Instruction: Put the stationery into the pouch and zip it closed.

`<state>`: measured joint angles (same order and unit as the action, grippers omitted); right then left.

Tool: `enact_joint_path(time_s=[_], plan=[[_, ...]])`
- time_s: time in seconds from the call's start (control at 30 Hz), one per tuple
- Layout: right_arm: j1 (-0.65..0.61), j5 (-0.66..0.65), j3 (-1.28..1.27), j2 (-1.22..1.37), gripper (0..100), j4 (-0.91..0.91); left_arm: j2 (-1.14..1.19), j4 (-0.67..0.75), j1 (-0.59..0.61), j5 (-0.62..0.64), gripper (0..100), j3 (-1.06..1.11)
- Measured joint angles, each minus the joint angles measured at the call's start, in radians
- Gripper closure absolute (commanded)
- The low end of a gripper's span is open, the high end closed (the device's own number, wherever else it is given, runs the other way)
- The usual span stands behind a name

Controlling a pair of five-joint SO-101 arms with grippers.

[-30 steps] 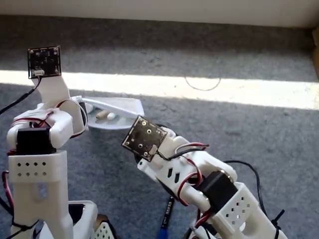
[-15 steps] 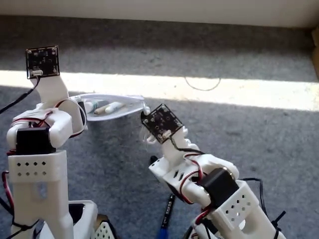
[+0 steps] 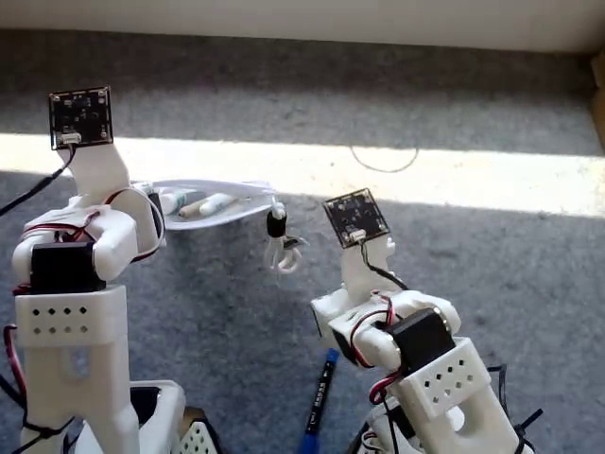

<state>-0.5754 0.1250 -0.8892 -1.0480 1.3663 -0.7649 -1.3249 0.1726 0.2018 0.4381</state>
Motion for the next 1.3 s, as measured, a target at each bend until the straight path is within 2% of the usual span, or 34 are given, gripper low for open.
enact_joint_path(time_s=[0.43,0.57,0.83,1.07,1.3], plan=[[0.000,0.206,-0.163,0.000,87.3,0.000,0.000,0.000,0.000,0.000,100,0.000],[0.000,0.219,-0.193,0.000,87.3,-0.029,0.000,0.000,0.000,0.000,100,0.000],[0.000,0.239,-0.359,0.000,87.3,-0.206,0.000,0.000,0.000,0.000,100,0.000],[-0.003,0.253,-0.393,0.000,87.4,-0.245,0.000,0.000,0.000,0.000,100,0.000],[-0.104,0.302,-0.393,0.000,87.5,-0.250,0.000,0.000,0.000,0.000,100,0.000]])
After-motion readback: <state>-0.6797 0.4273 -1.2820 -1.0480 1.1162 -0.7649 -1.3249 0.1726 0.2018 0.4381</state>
